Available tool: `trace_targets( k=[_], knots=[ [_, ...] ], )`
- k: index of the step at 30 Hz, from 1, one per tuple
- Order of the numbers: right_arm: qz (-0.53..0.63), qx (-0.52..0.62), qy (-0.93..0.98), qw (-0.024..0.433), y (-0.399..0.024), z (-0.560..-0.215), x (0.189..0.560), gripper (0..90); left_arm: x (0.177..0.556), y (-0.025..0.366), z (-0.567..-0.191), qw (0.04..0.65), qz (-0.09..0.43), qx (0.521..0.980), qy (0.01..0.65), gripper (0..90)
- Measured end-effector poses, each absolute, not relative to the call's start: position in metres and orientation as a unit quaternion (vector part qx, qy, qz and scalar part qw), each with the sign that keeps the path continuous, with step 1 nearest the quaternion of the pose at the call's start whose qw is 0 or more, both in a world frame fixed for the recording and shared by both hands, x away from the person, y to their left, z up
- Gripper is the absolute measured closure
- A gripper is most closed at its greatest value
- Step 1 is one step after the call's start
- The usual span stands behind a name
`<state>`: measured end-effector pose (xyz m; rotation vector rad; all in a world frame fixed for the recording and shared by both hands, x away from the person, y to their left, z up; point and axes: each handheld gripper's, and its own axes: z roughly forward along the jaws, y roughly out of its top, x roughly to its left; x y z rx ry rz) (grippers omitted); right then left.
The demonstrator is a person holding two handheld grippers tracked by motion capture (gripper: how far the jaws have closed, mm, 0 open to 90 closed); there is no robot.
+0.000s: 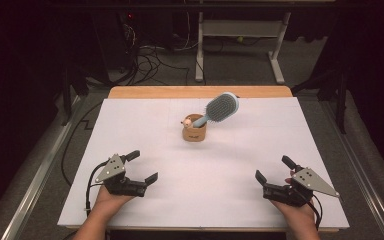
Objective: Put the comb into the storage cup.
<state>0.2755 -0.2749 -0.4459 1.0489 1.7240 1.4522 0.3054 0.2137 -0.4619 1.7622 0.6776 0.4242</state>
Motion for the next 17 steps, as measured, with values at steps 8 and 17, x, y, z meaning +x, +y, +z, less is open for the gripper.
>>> trace_targets(
  k=[8, 17],
  knots=[
    [0.550, 0.396, 0.663, 0.317, -0.2745, -0.4485, 0.2789, 0.5, 0.3066, 0.2115, -0.4641, 0.564, 0.176, 0.752, 0.293, 0.5],
    [0.552, 0.393, 0.662, 0.322, -0.2748, -0.4473, 0.2776, 0.5, 0.3054, 0.2130, -0.4631, 0.567, 0.176, 0.749, 0.294, 0.5]
  ],
)
